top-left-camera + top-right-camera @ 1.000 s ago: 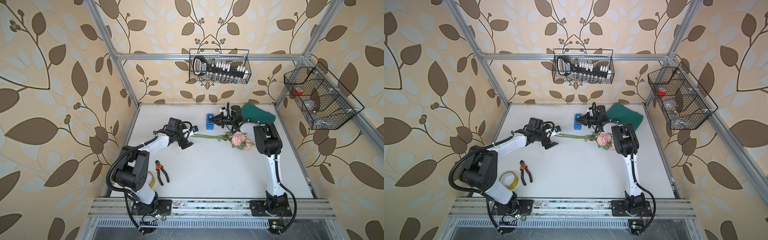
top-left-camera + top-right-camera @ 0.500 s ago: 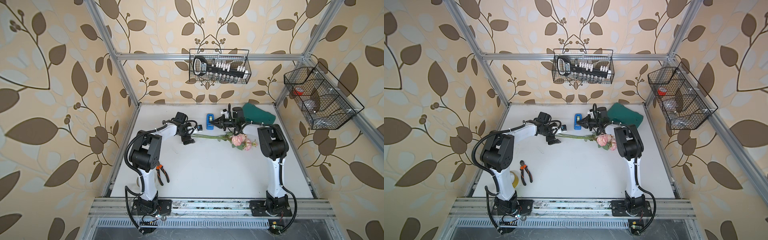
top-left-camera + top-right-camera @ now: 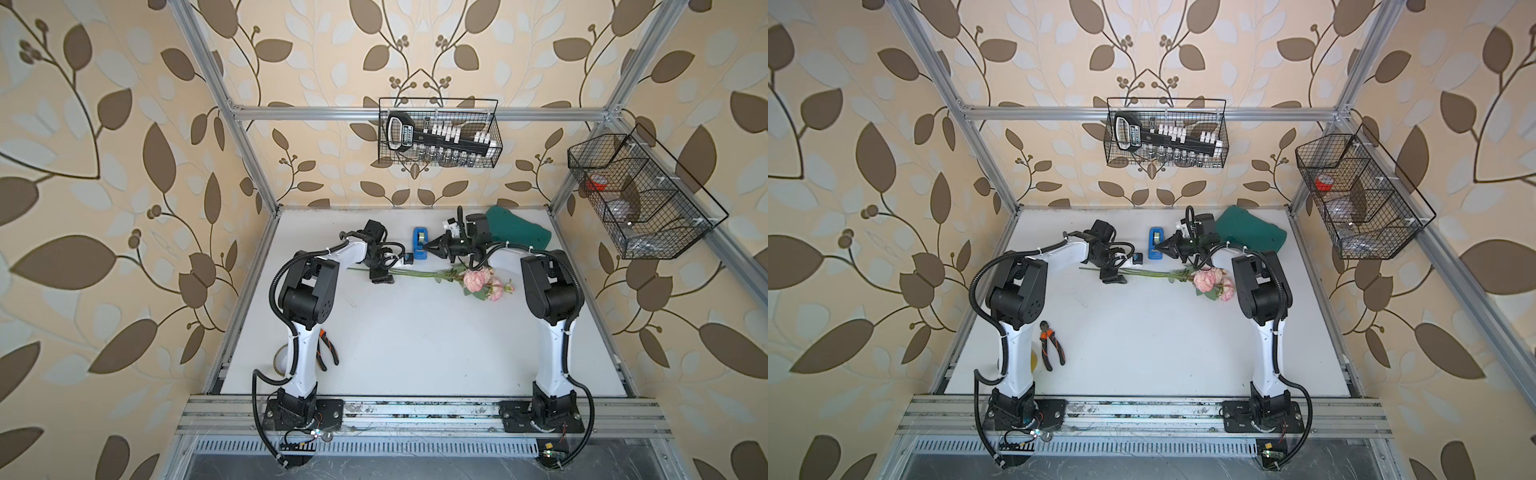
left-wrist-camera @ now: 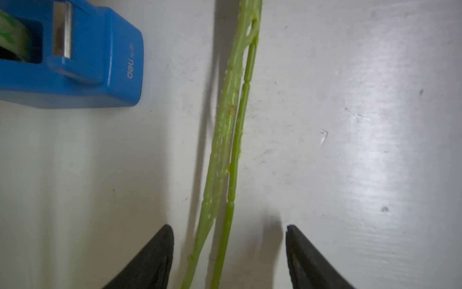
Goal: Wrap bouquets with tape
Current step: Pick up the unwrapped bouquet from the center of the board.
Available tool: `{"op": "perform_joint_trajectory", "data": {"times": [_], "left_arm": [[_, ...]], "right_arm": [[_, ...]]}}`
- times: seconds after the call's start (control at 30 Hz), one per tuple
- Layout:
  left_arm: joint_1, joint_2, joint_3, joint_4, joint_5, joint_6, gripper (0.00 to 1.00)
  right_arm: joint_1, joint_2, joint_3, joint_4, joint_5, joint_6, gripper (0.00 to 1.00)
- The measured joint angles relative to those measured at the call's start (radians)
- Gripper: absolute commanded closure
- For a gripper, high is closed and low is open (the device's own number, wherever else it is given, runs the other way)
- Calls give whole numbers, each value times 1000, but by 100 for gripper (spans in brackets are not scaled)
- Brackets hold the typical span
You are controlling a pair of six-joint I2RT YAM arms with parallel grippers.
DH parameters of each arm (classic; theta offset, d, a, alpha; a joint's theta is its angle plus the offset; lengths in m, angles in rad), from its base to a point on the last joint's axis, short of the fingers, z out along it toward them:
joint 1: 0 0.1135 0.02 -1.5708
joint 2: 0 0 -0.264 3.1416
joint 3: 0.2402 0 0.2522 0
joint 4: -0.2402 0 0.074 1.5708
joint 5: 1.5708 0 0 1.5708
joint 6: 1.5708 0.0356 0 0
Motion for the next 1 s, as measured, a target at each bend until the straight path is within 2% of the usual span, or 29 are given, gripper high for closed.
{"op": "perform_joint_trajectory", "data": {"times": [0.17,0.3,0.43,0.57,0.8,1.0], "left_arm": [[-21,35,58,-32,-47,29,39],[-40,45,79,-44,-106,60,47],[-55,61,106,-48,-169,106,67],[-65,73,113,-37,-212,127,100],[-78,74,110,-4,-257,138,100],[-78,69,110,-21,-227,110,100]], "right_arm": [[0,-12,-11,-35,18,-26,100],[-2,-18,-21,-41,29,-34,100],[-2,-28,-35,-45,42,-35,100],[-4,-46,-50,-48,49,-38,100],[-11,-82,-66,-61,60,-45,100],[-13,-130,-100,-81,71,-71,100]]}}
